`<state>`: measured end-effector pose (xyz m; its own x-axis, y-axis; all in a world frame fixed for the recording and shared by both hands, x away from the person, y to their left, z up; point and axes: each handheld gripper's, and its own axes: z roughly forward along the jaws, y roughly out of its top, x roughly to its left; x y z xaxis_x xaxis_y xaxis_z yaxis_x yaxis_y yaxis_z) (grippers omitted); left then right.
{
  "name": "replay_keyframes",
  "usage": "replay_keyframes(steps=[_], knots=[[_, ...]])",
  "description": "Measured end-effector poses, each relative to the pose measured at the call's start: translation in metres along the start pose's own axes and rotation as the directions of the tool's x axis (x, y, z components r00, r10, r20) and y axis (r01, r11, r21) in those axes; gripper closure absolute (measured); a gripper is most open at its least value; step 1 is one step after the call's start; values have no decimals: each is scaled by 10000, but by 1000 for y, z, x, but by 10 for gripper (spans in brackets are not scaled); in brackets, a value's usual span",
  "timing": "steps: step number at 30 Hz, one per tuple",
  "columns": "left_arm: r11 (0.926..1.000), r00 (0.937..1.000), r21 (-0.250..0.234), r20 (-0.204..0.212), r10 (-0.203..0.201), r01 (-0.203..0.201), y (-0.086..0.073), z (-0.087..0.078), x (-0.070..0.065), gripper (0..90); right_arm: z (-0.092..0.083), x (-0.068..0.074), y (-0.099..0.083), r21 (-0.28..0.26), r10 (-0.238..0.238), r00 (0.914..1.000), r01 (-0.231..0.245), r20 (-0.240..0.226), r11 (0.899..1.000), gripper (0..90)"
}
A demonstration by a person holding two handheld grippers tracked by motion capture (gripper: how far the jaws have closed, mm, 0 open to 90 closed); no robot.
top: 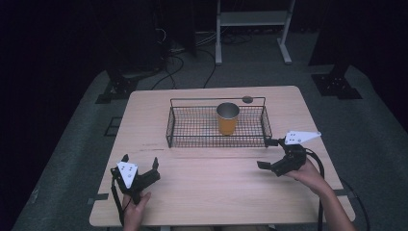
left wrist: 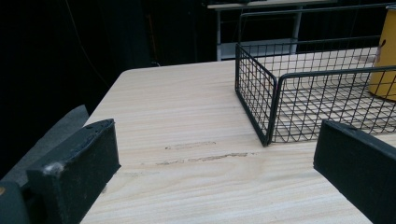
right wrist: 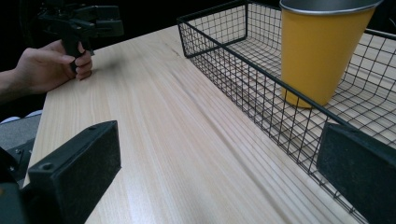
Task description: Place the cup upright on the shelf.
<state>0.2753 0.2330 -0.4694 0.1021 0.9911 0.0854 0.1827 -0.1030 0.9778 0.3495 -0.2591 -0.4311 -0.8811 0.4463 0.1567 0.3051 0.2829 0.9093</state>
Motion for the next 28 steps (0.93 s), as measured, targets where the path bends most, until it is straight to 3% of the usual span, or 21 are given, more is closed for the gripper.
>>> replay_keyframes(steps=[20,28], knots=[[10000,10000,35,-38,-17,17,0,0,0,0,-18,10,-33,-154,349,9984,-342,448,9993,0],[10000,10000,36,-46,-61,61,0,0,1,0,-26,25,-53,-784,769,9957,-728,508,9943,0]])
